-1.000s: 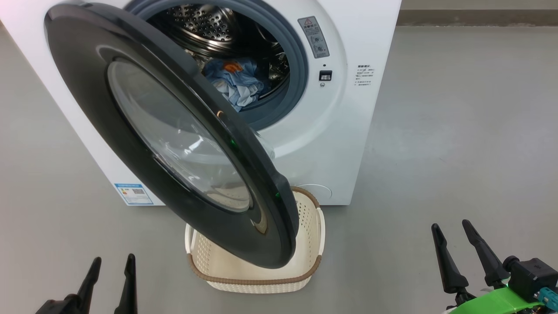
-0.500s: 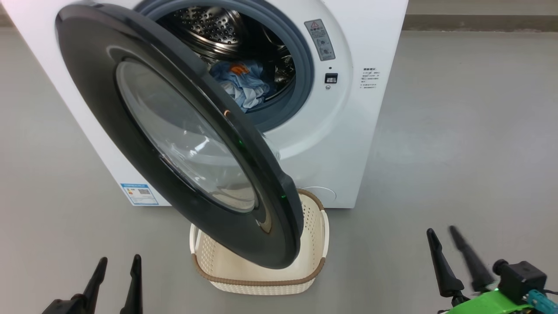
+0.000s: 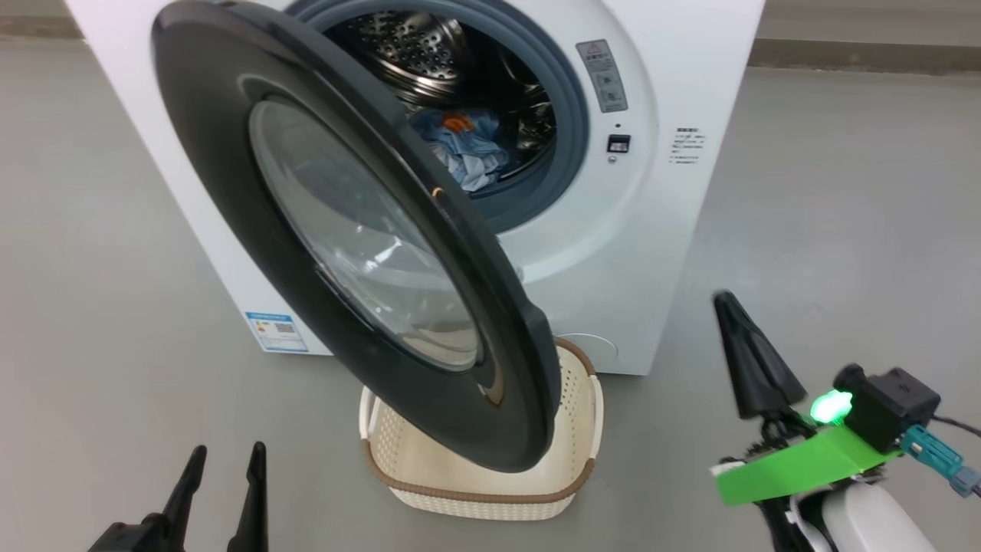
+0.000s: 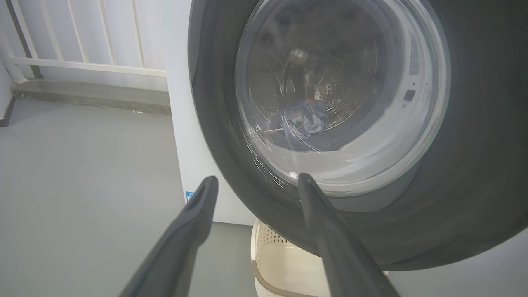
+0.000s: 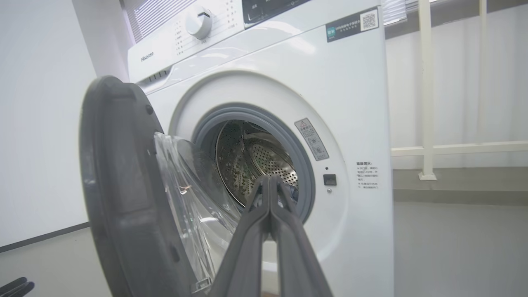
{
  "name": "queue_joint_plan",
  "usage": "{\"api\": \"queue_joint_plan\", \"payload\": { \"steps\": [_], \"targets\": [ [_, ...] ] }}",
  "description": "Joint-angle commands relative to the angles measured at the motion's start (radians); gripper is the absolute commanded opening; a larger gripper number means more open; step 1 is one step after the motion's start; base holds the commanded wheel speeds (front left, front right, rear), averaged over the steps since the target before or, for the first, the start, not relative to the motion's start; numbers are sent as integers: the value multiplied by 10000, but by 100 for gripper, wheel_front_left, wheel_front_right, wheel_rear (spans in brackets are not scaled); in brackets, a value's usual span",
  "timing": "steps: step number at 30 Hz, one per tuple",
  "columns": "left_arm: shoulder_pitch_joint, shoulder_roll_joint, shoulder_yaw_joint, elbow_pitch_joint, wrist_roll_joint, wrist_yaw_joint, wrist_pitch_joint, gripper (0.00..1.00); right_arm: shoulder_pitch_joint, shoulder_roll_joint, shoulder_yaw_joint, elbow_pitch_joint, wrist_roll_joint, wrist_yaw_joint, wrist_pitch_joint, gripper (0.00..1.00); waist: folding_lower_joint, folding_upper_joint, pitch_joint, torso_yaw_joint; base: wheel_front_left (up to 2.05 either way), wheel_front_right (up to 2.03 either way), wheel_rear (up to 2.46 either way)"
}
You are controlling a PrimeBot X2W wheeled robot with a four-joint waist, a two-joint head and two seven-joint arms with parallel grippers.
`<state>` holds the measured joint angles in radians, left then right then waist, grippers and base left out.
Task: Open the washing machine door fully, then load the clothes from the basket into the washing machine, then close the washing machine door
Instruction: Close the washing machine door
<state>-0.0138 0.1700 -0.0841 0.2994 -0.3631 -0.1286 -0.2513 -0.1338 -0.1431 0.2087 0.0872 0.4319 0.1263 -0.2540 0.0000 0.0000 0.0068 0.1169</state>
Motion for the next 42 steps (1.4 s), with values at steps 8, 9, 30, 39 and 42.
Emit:
{"api": "queue_joint_plan", "payload": {
  "steps": [8, 9, 30, 39, 42],
  "targets": [
    [-39, -12, 302, -486, 218, -21, -105, 100, -909, 36, 1623, -1877, 8, 44, -78, 0, 0, 0, -98, 534, 0, 0, 0],
    [-26, -20, 296, -501, 217, -21, -105, 100, -913, 28, 1839, -1966, 20, 44, -78, 0, 0, 0, -102, 572, 0, 0, 0],
    [-66, -180, 383, -480, 173, -21, -105, 100, -483, -336, 5039, 188, 971, 44, -78, 0, 0, 0, -11, 750, 0, 0, 0],
    [-203, -240, 380, -471, 137, -21, -105, 100, -842, -262, 4971, 1122, 1217, 44, -78, 0, 0, 0, 163, 793, 0, 0, 0],
    [-244, -256, 387, -469, 131, -21, -105, 100, -992, -231, 4919, 1343, 1252, 44, -78, 0, 0, 0, 215, 823, 0, 0, 0]
  ]
}}
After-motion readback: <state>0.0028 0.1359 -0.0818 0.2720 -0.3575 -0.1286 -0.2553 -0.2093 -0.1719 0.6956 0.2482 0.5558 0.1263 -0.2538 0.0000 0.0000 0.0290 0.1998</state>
